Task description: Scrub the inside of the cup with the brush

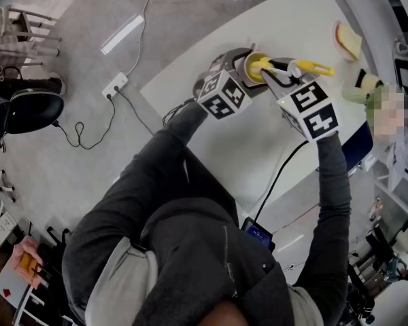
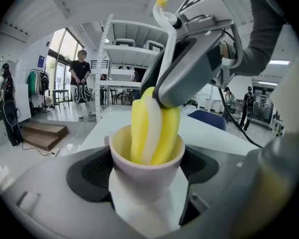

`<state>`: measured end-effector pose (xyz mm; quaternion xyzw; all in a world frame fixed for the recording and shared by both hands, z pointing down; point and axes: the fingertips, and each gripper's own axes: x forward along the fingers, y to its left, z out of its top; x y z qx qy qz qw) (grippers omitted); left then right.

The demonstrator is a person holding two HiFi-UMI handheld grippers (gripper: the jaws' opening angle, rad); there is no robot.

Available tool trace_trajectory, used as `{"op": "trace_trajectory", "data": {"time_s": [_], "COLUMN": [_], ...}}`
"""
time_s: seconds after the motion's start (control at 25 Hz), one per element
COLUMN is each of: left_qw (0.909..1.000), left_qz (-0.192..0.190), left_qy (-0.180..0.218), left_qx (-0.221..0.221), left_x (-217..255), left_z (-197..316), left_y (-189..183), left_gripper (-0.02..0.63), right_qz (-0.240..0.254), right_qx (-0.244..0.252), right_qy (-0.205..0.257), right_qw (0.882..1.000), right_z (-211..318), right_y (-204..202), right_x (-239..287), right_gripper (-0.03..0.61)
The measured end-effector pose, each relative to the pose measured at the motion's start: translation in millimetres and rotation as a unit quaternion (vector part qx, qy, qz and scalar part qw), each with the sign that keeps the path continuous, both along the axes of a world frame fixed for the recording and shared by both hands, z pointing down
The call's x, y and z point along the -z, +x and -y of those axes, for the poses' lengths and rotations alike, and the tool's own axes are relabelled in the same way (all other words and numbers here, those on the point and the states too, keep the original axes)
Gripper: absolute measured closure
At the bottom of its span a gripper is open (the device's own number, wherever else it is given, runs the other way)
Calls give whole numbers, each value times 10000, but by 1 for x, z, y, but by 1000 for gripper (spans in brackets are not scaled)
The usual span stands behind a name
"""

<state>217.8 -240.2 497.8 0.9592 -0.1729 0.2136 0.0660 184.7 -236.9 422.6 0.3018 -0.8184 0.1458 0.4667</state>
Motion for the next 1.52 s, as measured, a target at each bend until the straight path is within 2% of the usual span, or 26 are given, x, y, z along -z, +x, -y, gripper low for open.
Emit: {"op": "trace_trajectory", "data": {"time_s": [0.76, 1.08, 1.52], "left_qw": [10000, 10000, 9999], "left_qz": [-76, -83, -124], "left_qy": [-22, -23, -22], "left_qx": [-2, 8, 25], "left_x": [0, -1, -1], "left_z": [0, 0, 1], "left_y": [-1, -1, 0], "left_gripper": [189, 189, 189], "right_qz": [-366, -341, -240], "right_qx": [202, 125, 205], "right_qy": [-272, -446, -462], "right_qw": [9988, 9983, 9984], "right_z": [-6, -8, -5], "right_y": [-3, -4, -10], "right_x": [-45, -46, -43], "right_gripper": [485, 489, 492]}}
